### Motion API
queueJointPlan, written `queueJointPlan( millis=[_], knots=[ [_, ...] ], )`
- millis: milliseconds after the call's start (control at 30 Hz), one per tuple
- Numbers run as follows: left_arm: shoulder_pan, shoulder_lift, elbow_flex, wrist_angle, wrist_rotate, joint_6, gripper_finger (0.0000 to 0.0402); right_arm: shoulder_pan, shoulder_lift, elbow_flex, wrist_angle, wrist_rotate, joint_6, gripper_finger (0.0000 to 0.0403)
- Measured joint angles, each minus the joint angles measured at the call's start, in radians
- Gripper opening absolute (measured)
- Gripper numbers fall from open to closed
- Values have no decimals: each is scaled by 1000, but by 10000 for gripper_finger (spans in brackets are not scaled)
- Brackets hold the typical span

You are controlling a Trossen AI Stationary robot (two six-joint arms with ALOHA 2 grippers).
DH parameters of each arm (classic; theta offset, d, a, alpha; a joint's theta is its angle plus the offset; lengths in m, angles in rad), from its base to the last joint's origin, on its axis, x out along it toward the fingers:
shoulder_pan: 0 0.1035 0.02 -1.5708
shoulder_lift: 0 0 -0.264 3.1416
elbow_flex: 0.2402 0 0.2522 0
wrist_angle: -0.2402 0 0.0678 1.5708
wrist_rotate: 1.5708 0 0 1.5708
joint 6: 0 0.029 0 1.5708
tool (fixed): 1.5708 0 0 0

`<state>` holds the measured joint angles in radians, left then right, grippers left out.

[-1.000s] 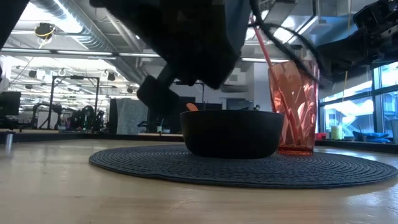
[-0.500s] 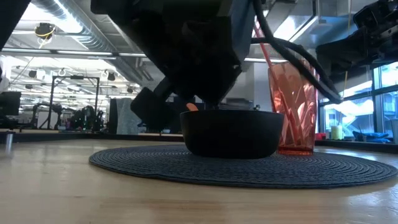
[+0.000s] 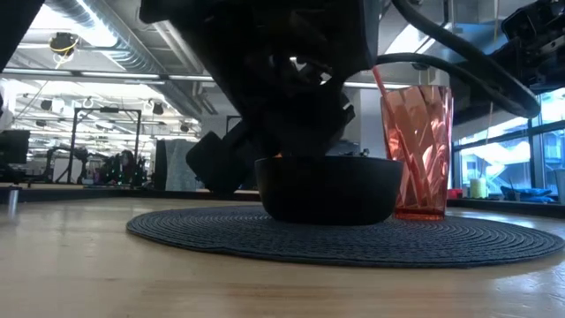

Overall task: Pick & Place Utensil
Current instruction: Put the pink fork on the black bowl beside the orange spoon

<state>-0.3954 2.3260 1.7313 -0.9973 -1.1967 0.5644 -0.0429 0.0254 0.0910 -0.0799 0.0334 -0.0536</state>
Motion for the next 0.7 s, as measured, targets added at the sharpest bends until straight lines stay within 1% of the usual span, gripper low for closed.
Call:
queueJointPlan(
  millis=[100,400,700],
  knots=[
    [5,0,0,5,34,7,1,0,0,0,0,0,0,5],
    [13,-1,0,5,29,32,3,0,0,0,0,0,-3,5],
    [11,-1,0,4,55,70,29,0,0,0,0,0,-3,5]
  ],
)
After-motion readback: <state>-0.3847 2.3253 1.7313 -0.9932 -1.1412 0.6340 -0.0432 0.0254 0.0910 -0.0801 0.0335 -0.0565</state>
